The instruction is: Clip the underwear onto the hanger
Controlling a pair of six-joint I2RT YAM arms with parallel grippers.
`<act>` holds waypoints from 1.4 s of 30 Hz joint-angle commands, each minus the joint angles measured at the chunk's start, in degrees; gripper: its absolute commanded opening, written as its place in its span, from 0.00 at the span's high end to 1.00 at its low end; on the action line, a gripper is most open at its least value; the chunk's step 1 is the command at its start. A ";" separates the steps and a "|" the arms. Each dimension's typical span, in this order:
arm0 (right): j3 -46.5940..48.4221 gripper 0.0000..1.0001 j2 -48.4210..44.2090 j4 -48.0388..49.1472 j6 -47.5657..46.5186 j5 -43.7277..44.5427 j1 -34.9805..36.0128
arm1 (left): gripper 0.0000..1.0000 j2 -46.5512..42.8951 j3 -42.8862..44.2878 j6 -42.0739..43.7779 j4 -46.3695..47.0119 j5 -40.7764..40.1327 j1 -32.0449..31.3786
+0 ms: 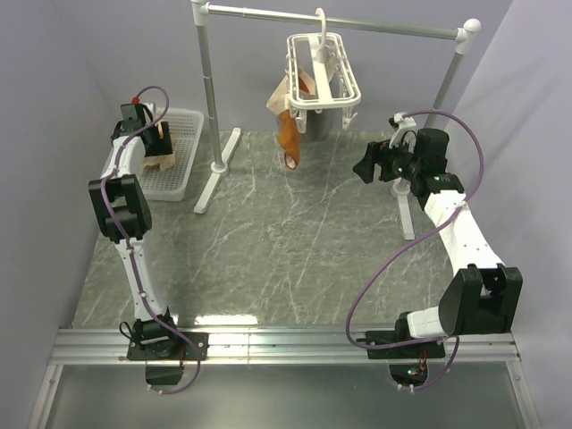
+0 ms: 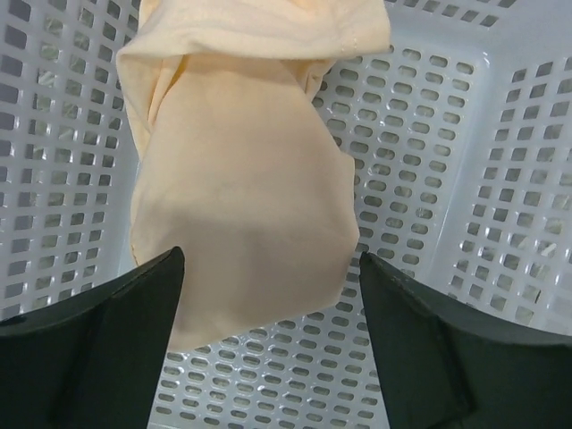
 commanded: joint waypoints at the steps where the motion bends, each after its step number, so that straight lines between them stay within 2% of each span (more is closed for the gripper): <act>1: 2.08 0.10 -1.37 0.20 -0.42 -0.24 -0.36 | 0.16 0.51 5.10 2.40 -1.01 -1.41 -0.37; 7: 3.14 0.10 -0.67 -0.33 -0.86 0.29 -0.36 | 0.22 6.84 9.16 3.19 -3.21 -1.41 -0.28; 13: 3.93 0.10 -0.14 -0.07 -0.95 -0.07 -0.36 | 0.25 8.17 9.61 4.25 -4.10 -3.87 -0.19; 16: 3.76 0.10 -0.32 0.11 -0.95 -0.59 -0.36 | 0.46 7.12 8.81 4.51 -4.36 -2.91 -0.19; 17: 3.67 0.10 -0.40 0.11 -1.12 -0.77 -0.36 | 0.63 6.42 8.64 4.25 -4.27 -2.64 -0.19; 18: 3.67 0.10 -0.58 -0.07 -1.21 -1.03 -0.27 | 0.72 5.80 8.11 4.16 -4.10 -2.29 -0.19; 19: 3.67 0.10 -0.75 -0.15 -1.30 -1.64 -0.27 | 0.87 3.71 7.67 3.99 -3.92 -1.24 -0.19; 21: 3.40 0.11 -1.19 0.02 -1.30 -2.35 -0.36 | 1.00 0.71 5.75 3.64 -2.26 0.08 -0.19; 28: 2.09 0.11 -3.04 0.72 -0.07 -4.90 -0.36 | 1.00 -17.57 1.70 4.33 -2.77 12.63 -0.02; 29: 2.00 0.11 -3.21 0.81 0.02 -5.51 -0.27 | 1.00 -19.15 1.52 6.86 -3.99 17.53 -0.10; 33: 2.08 0.12 -3.57 0.37 0.19 -7.27 -0.36 | 1.00 -27.05 0.99 13.73 -10.58 28.89 -0.02; 39: 3.05 0.12 -3.83 -2.08 -1.82 -10.78 -0.36 | 1.00 -33.30 3.10 29.72 -33.69 47.60 -0.54; 42: 2.88 0.12 -4.18 -3.31 -2.70 -12.28 -0.36 | 1.00 -36.20 -0.14 36.83 -44.06 52.02 -2.03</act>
